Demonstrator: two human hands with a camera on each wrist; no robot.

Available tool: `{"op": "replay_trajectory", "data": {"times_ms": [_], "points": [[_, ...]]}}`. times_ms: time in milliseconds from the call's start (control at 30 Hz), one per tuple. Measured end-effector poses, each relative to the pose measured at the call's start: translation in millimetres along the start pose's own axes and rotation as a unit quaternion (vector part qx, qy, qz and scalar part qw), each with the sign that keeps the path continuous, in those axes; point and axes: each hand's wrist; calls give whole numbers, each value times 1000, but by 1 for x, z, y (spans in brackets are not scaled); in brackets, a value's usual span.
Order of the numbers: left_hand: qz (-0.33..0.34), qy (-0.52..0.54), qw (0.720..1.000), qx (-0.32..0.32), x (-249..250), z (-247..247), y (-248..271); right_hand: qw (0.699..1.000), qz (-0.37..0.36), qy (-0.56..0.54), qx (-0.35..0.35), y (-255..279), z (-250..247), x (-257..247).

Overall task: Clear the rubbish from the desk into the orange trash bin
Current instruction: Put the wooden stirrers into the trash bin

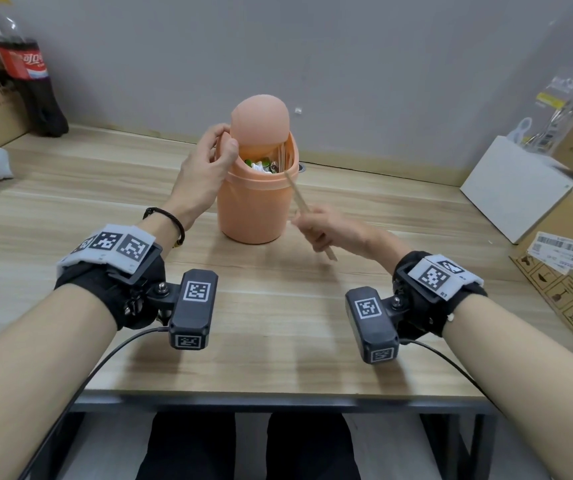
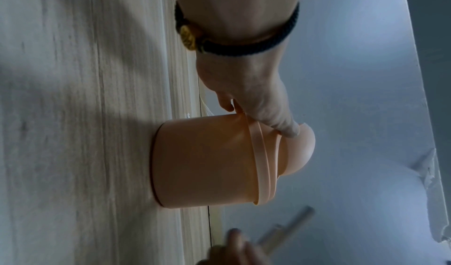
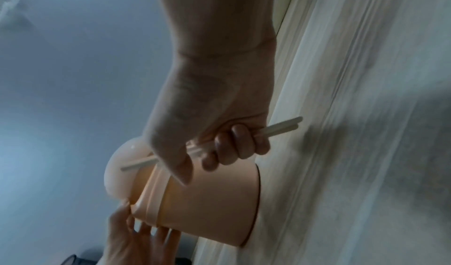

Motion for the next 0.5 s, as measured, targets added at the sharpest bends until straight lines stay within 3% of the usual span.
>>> {"op": "replay_trajectory", "data": {"times_ms": [200, 500], "points": [[1, -8, 1000, 3, -2, 0, 0, 962, -49, -230, 141, 0, -17, -9], [5, 1, 1000, -4, -5, -3, -3, 956, -27, -230, 179, -5, -12, 7]]}}
Point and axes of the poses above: each hand's wrist, its own y-axis away from the middle knuckle, its own z-axis out of the palm, x = y × z, and after that the axes turned 10 degrees about y, right-handed
